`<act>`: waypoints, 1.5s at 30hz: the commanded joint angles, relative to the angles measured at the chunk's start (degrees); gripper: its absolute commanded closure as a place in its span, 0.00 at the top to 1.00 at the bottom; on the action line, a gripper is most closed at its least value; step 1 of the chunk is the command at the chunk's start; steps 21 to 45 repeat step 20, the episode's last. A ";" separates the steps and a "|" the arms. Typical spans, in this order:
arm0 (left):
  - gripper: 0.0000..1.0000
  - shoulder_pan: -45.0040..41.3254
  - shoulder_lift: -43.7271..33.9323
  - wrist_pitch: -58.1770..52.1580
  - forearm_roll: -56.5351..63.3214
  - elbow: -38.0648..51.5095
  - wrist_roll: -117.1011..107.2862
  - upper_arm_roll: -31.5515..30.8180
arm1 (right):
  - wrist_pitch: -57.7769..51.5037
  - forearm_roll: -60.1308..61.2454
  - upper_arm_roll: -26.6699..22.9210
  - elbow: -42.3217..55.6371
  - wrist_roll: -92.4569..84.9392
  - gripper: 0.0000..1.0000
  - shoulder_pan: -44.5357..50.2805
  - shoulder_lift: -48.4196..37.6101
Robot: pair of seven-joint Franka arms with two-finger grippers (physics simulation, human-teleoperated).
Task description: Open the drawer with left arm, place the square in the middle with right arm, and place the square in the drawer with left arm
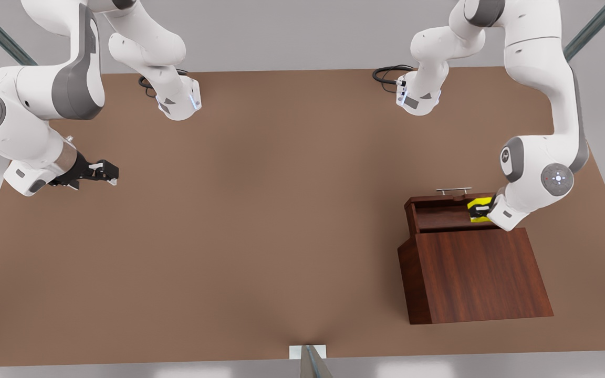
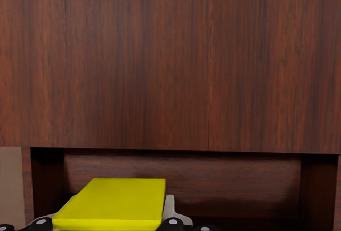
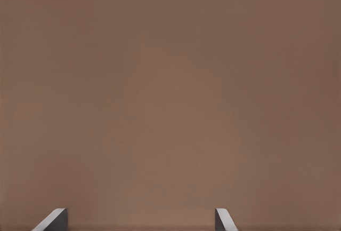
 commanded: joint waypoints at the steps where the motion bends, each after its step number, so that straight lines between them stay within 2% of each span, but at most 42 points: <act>1: 0.70 0.10 0.12 0.02 -0.73 0.08 0.02 0.00 | 0.00 0.00 0.00 0.00 0.00 1.00 0.00 0.00; 2: 0.72 0.89 0.56 0.81 -0.64 0.08 0.10 0.00 | 0.00 0.00 0.00 0.00 0.00 1.00 0.00 0.00; 3: 1.00 0.98 0.82 1.25 -0.47 0.08 0.10 0.00 | 0.00 0.00 0.00 0.00 0.00 1.00 0.00 0.00; 9: 1.00 0.98 1.26 1.69 -0.47 -0.89 0.02 0.00 | -0.09 0.00 0.00 0.09 -0.09 1.00 -0.09 0.00; 11: 1.00 0.90 -2.68 -1.82 -0.82 -0.27 -1.91 -0.61 | -0.09 0.00 0.00 0.09 0.00 1.00 -0.09 0.00; 12: 1.00 0.54 -4.98 -13.75 -0.03 5.77 -2.36 -4.03 | -0.09 0.00 0.00 0.00 0.00 1.00 -0.09 0.00; 13: 1.00 0.46 -2.52 -29.31 0.15 19.48 -2.36 -7.37 | -0.09 0.00 0.00 0.00 0.00 1.00 -0.09 0.00; 14: 1.00 0.46 -2.16 -35.67 0.59 26.80 -2.36 -11.24 | -0.09 0.00 0.00 0.00 0.00 1.00 -0.09 0.00; 15: 1.00 0.45 -3.39 -35.76 3.39 27.41 -2.27 -15.55 | 0.00 0.00 0.00 -0.09 0.00 1.00 0.00 0.00; 16: 1.00 -2.60 -4.97 -35.75 3.84 27.33 -1.92 -15.29 | 0.00 0.00 0.00 -0.09 0.00 1.00 0.00 0.00; 18: 1.00 -7.98 -5.94 -35.76 3.40 26.62 -1.74 -9.40 | 0.09 0.00 0.00 -0.09 0.00 1.00 0.09 0.08; 45: 1.00 -7.89 -5.24 -35.76 3.49 26.71 -2.09 -9.31 | 0.26 0.00 0.00 -0.09 0.00 1.00 0.09 0.08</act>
